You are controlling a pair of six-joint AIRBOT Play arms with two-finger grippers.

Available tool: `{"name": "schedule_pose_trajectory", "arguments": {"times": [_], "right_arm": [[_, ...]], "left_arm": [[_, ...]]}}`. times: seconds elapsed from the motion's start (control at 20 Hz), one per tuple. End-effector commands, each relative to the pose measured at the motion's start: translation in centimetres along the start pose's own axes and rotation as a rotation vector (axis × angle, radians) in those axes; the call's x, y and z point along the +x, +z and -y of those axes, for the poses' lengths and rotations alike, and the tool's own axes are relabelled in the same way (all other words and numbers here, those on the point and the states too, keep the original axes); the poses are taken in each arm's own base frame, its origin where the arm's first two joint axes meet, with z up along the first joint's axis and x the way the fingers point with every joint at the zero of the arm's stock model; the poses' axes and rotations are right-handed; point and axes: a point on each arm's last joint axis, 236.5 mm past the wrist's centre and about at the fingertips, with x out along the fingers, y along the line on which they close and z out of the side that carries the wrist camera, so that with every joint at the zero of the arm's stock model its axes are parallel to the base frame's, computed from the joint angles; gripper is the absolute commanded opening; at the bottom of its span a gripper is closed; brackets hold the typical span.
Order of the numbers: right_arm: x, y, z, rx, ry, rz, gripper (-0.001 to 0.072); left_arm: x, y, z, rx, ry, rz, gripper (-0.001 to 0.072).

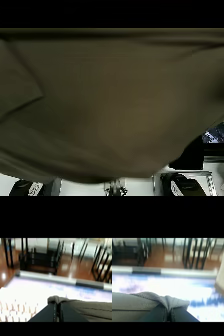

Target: Fold the shirts.

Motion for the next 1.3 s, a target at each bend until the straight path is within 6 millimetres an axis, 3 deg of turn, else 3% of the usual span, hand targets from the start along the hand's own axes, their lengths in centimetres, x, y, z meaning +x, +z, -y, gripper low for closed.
{"name": "schedule_pose_trajectory", "arguments": {"times": [0.0, 0.15, 0.2, 0.3, 0.4, 0.55, 0.7, 0.8, 0.85, 0.95, 1.05, 1.15, 1.25], "right_arm": [[8.3, -11.9, 0.4, -0.006, -0.016, -0.494, 0.0076], [17.2, -22.7, -1.6, 0.012, 0.060, -0.736, 0.0075], [20.4, -25.0, -2.8, 0.039, 0.094, -0.736, 0.0076], [26.0, -28.2, -4.6, 0.098, 0.136, -0.727, 0.0076], [31.0, -29.4, -5.2, 0.121, 0.126, -0.677, 0.0075], [36.4, -29.0, -5.1, 0.142, 0.104, -0.548, 0.0076], [39.7, -28.4, -4.6, 0.167, 0.079, -0.431, 0.0075], [40.8, -30.0, -4.7, 0.210, 0.066, -0.446, 0.0076], [41.0, -31.6, -4.9, 0.248, 0.062, -0.492, 0.0076], [40.0, -34.8, -5.6, 0.268, 0.070, -0.621, 0.0076], [37.2, -36.0, -5.4, 0.230, 0.074, -0.743, 0.0076], [33.9, -36.8, -5.4, 0.211, 0.081, -0.867, 0.0076], [31.0, -39.0, -5.7, 0.185, 0.086, -1.021, 0.0076]], "left_arm": [[6.8, -10.6, -2.4, -0.038, 0.000, -0.383, 0.0041], [12.9, -21.3, -2.6, -0.125, -0.096, -0.684, 0.0042], [14.9, -24.7, -2.3, -0.190, -0.127, -0.761, 0.0041], [19.8, -29.2, -1.9, -0.287, -0.156, -0.809, 0.0041], [24.8, -32.2, -1.9, -0.309, -0.148, -0.816, 0.0041], [31.8, -35.9, -1.9, -0.301, -0.135, -0.787, 0.0042], [37.1, -37.9, -1.2, -0.294, -0.131, -0.726, 0.0042], [39.7, -38.5, -0.6, -0.284, -0.118, -0.667, 0.0042], [40.2, -39.2, -0.2, -0.283, -0.118, -0.669, 0.0042], [38.8, -41.6, 0.4, -0.278, -0.144, -0.780, 0.0042], [35.8, -42.9, -0.1, -0.246, -0.183, -0.918, 0.0042], [31.5, -44.5, -1.5, -0.201, -0.211, -1.099, 0.0042], [27.4, -46.7, -1.6, -0.243, -0.237, -1.284, 0.0042]]}}
